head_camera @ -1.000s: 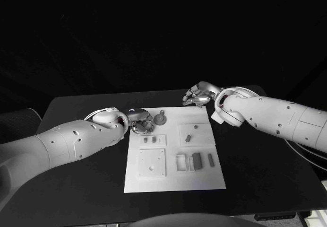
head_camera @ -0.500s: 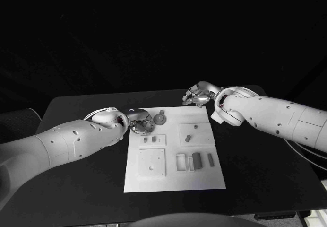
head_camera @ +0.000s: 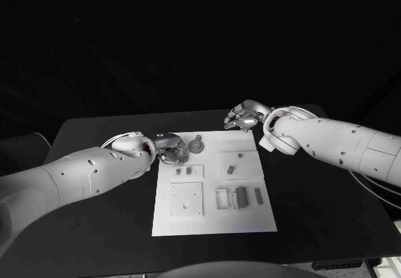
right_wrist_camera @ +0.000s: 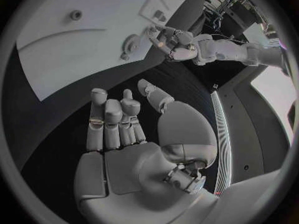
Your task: Assemble the parts on the task board
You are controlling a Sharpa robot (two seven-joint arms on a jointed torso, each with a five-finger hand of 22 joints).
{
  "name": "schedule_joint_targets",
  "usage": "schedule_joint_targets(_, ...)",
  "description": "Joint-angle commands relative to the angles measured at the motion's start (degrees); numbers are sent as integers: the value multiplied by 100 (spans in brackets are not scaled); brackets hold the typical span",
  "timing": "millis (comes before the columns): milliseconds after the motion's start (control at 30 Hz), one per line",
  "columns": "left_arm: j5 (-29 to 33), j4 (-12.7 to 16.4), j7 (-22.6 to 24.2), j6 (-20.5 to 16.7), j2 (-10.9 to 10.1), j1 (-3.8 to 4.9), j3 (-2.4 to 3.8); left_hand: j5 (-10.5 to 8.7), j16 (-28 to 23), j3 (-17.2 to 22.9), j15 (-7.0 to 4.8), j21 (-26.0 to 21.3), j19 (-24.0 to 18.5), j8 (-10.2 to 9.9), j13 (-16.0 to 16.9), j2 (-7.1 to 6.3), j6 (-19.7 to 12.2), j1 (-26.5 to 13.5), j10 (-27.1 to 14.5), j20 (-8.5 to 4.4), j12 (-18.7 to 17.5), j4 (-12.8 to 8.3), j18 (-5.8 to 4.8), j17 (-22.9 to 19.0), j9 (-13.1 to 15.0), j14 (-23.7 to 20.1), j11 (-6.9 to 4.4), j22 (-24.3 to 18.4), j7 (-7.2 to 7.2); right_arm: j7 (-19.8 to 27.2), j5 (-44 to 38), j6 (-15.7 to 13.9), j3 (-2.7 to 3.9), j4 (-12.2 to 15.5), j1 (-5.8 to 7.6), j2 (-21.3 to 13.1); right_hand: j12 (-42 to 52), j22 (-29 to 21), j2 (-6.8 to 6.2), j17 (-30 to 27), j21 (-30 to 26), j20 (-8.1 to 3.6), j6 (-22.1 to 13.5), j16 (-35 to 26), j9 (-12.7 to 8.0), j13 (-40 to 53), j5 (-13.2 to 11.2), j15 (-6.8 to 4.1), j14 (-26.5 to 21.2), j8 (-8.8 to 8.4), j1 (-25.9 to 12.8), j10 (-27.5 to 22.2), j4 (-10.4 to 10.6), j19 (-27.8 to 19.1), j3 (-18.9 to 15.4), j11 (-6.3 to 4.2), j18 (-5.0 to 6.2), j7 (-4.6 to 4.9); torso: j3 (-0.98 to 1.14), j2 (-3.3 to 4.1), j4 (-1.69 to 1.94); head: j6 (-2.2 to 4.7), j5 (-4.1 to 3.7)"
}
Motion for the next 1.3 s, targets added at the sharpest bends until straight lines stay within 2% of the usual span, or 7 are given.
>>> schedule_joint_targets(33, 34, 11, 0, -33, -5, 4, 3, 12, -18, -36, 27, -6, 0, -42, -8, -17, 13, 29, 11, 44, -34, -3, 793, 11, -8, 4, 15, 55, 62, 37, -7, 16, 3, 5, 0, -3, 38, 50, 3, -8, -27, -18, 4, 24, 10, 1, 28, -56, -3, -19, -46, -5, 41, 39, 6, 35, 74, 47, -1, 0, 1, 6, 4)
schedule_joint_targets(733, 326, 23, 17, -248, -172, 12, 45, 7, -75, -105, 39, -29, -4, -302, -31, -104, -547, 60, 11, 63, -61, 2, 809, -69, -157, -42, 28, 48, 76, 29, -8, 11, 3, -15, 0, -23, 38, 50, 0, -8, -26, -18, 3, 24, 12, 0, 28, -56, -3, -21, -43, -5, 37, 40, 7, 35, 74, 47, -5, -2, 1, 23, -11)
schedule_joint_targets(833, 516, 29, 63, -318, -229, 47, 57, 7, -236, -105, 42, -82, -85, -263, -36, -152, -532, 69, -159, 52, -122, 8, 844, -381, -159, -259, 38, 43, 87, 31, -8, 7, 3, -12, 0, -43, 39, 50, -1, -8, -26, -19, 3, 24, 12, 0, 28, -56, -3, -21, -42, -5, 36, 40, 8, 35, 74, 47, -3, -4, 6, 36, -19)
schedule_joint_targets(900, 758, 64, 88, -328, -284, 76, 64, 11, -507, -83, 69, -151, -198, -194, -60, -167, -451, 68, -378, 71, -221, 11, 869, -890, -142, -640, 68, 37, 120, 30, -8, -1, 2, -8, 0, -62, 39, 50, -1, -8, -26, -19, 3, 24, 12, 0, 28, -56, -3, -21, -41, -5, 35, 40, 8, 35, 74, 47, -3, -4, 9, 41, -27)
schedule_joint_targets(967, 938, 106, 111, -374, -349, 93, 108, 15, -741, -25, 117, -253, -355, -121, -197, -159, -361, 50, -685, 125, -473, 17, 861, -1041, -123, -871, 119, 21, 169, 35, -8, -13, 2, 5, 0, -85, 39, 50, -2, -8, -26, -19, 2, 24, 12, 0, 28, -56, -3, -22, -40, -5, 34, 40, 8, 35, 74, 47, -2, -3, 6, 49, -26)
schedule_joint_targets(1167, 1618, 281, 183, -473, -565, 94, 418, 50, -1234, 201, 238, -668, -761, -9, -913, -165, -262, 16, -1017, 277, -1439, 21, 788, -1337, -103, -1251, 238, -133, 277, 80, 1, -56, 1, 16, 0, -147, 39, 51, -3, -8, -26, -22, -3, 24, 13, 0, 30, -57, -2, -25, -22, -5, 19, 41, 15, 35, 74, 47, 1, -11, 4, 109, -29)
schedule_joint_targets(1300, 2678, 351, 143, -333, -696, 144, 469, 68, -1682, 317, 289, -1080, -1003, 43, -1344, -139, -247, -41, -1031, 357, -1999, 22, 690, -1605, -95, -1447, 285, -359, 313, 143, 75, -70, 0, 27, 0, -183, 39, 50, -2, -8, -26, -24, -7, 23, 14, -1, 29, -57, -1, -29, -7, -5, 8, 42, 20, 35, 74, 48, 2, -16, 4, 155, -25)
